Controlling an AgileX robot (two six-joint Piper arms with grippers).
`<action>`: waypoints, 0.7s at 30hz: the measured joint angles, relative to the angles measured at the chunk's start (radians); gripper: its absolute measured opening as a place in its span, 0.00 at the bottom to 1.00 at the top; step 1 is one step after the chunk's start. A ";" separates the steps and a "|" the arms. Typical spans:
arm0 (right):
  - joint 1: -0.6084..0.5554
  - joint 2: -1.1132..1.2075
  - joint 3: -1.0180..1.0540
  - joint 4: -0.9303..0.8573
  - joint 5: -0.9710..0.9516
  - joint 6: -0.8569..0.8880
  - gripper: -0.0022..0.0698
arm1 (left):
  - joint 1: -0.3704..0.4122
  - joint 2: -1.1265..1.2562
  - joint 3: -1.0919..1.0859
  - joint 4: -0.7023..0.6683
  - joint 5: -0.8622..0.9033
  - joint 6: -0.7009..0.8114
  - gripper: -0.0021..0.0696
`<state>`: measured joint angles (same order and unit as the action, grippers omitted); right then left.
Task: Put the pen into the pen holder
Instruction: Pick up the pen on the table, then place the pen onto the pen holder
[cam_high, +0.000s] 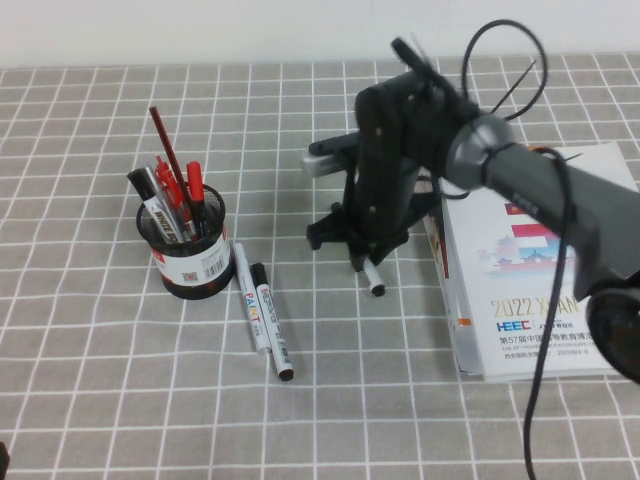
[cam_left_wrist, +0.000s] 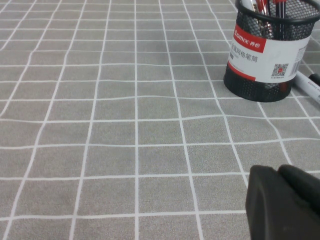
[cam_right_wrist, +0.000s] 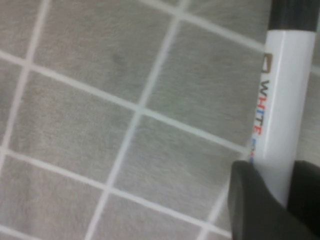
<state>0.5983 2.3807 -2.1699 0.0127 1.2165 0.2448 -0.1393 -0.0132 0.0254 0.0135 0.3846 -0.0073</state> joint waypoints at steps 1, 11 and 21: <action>-0.004 -0.005 0.000 0.002 0.004 -0.002 0.18 | 0.000 0.000 0.000 0.000 0.000 0.000 0.02; -0.009 -0.194 0.090 0.081 -0.042 -0.027 0.18 | 0.000 0.000 0.000 0.000 0.000 0.000 0.02; 0.011 -0.630 0.778 0.273 -0.739 -0.133 0.18 | 0.000 0.000 0.000 0.000 0.000 0.000 0.02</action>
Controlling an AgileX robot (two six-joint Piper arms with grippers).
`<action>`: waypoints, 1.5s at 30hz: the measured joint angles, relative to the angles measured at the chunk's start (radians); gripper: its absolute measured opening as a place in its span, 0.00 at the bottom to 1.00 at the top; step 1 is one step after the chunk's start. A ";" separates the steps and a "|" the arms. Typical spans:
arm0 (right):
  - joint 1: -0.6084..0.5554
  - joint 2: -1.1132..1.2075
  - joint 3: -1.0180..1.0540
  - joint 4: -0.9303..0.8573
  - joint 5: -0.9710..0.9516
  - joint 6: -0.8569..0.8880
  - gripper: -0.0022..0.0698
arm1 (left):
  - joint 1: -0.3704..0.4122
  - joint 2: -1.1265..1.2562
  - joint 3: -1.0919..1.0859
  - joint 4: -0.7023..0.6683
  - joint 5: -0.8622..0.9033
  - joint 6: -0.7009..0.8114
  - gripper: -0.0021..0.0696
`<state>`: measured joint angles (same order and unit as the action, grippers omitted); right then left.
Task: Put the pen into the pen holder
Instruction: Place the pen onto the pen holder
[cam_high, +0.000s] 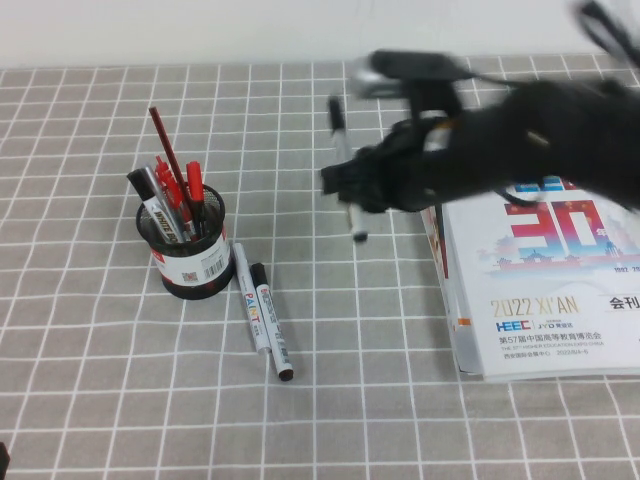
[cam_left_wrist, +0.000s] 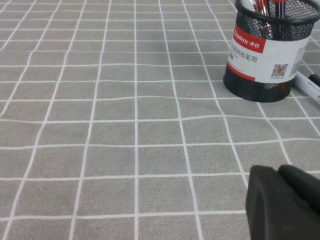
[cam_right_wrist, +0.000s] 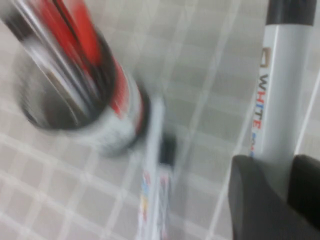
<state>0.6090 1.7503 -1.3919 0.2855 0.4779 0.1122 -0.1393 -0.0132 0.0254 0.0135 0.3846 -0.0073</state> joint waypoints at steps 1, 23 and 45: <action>0.000 -0.051 0.073 0.043 -0.100 -0.051 0.18 | 0.000 0.000 0.000 0.000 0.000 0.000 0.02; 0.212 0.038 0.190 -0.420 -0.991 0.102 0.18 | 0.000 0.000 0.000 0.000 0.000 0.000 0.02; 0.212 0.471 -0.047 -0.441 -1.244 0.203 0.32 | 0.000 0.000 0.000 0.000 0.000 0.000 0.02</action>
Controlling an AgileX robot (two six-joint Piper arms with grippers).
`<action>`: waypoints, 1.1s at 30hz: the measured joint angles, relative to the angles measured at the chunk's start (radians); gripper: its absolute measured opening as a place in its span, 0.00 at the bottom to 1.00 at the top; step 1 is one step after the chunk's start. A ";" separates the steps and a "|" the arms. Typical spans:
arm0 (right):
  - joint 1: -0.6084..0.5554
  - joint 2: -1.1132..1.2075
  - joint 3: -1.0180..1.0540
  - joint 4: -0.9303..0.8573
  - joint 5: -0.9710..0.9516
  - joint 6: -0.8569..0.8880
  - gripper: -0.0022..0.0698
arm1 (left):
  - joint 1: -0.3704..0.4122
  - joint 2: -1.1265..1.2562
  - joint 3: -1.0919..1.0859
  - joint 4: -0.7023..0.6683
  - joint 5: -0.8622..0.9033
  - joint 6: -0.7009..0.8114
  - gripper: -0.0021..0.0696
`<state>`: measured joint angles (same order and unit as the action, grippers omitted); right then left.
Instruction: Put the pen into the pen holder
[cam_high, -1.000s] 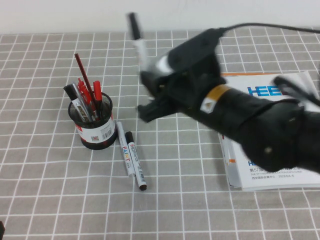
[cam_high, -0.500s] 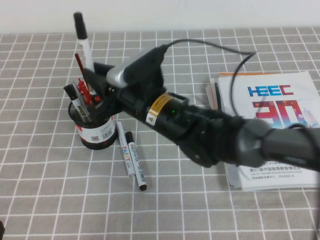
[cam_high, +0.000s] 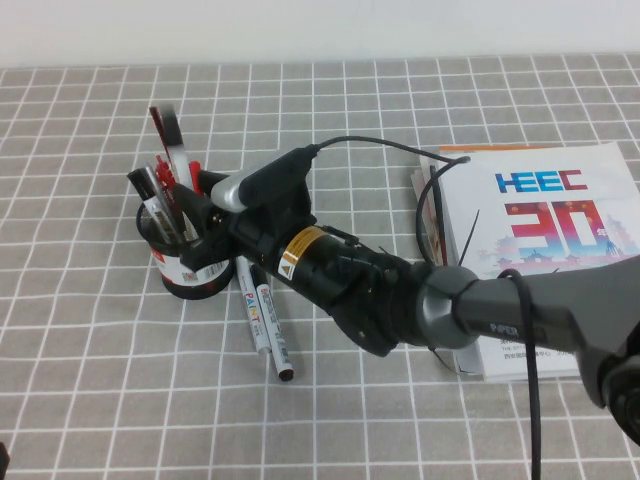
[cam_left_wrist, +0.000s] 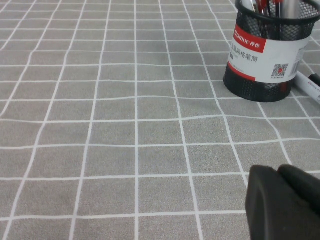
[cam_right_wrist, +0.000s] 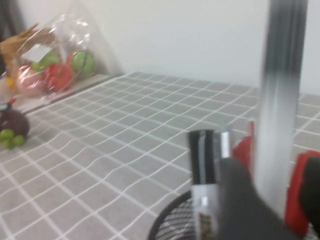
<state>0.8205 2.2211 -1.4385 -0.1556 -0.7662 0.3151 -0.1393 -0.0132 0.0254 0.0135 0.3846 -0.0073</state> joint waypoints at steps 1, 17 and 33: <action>0.000 0.000 0.000 0.012 0.000 0.000 0.37 | 0.000 0.000 0.000 0.000 0.000 0.000 0.02; -0.034 -0.289 0.095 -0.081 0.020 0.002 0.04 | 0.000 0.000 0.000 0.000 0.000 0.000 0.02; -0.053 -0.887 0.698 -0.167 0.114 -0.002 0.01 | 0.000 0.000 0.000 0.000 0.000 0.000 0.02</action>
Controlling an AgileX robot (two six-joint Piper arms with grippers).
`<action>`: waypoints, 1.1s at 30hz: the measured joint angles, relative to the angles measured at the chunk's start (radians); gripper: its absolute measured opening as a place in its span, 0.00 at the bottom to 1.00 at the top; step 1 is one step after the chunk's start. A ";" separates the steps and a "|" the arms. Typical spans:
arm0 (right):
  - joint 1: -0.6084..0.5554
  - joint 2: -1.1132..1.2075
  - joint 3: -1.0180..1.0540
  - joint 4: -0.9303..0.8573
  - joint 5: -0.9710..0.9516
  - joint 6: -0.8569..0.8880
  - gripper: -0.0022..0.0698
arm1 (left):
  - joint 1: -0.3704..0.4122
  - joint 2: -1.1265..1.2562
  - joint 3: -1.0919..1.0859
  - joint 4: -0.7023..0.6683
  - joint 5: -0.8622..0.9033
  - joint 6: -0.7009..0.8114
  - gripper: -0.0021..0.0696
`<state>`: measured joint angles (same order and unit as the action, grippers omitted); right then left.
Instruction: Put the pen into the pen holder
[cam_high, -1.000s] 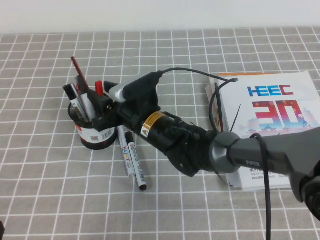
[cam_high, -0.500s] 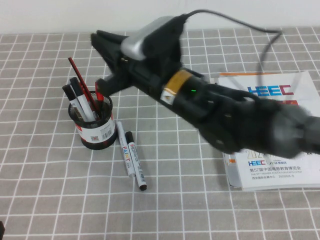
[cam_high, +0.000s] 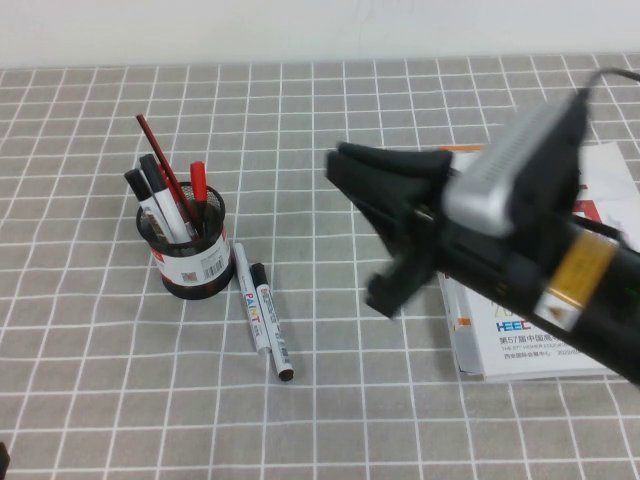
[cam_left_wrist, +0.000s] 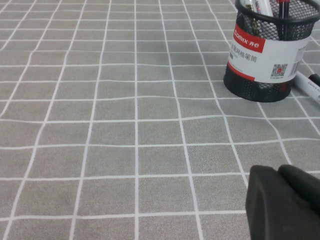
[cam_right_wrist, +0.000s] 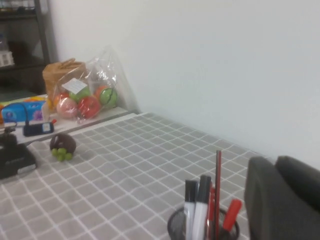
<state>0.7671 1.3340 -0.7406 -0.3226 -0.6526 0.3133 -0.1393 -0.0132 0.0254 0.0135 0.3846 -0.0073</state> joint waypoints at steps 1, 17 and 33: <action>0.000 -0.032 0.022 -0.007 0.010 0.000 0.01 | 0.000 0.000 0.000 0.000 0.000 0.000 0.02; 0.000 -0.600 0.100 -0.010 0.948 -0.024 0.01 | 0.000 0.000 0.000 0.000 0.000 0.000 0.02; -0.012 -1.052 0.172 -0.010 1.381 -0.009 0.01 | 0.000 0.000 0.000 0.000 0.000 0.000 0.02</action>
<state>0.7553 0.2820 -0.5688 -0.3322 0.7281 0.3044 -0.1393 -0.0132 0.0254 0.0135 0.3846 -0.0073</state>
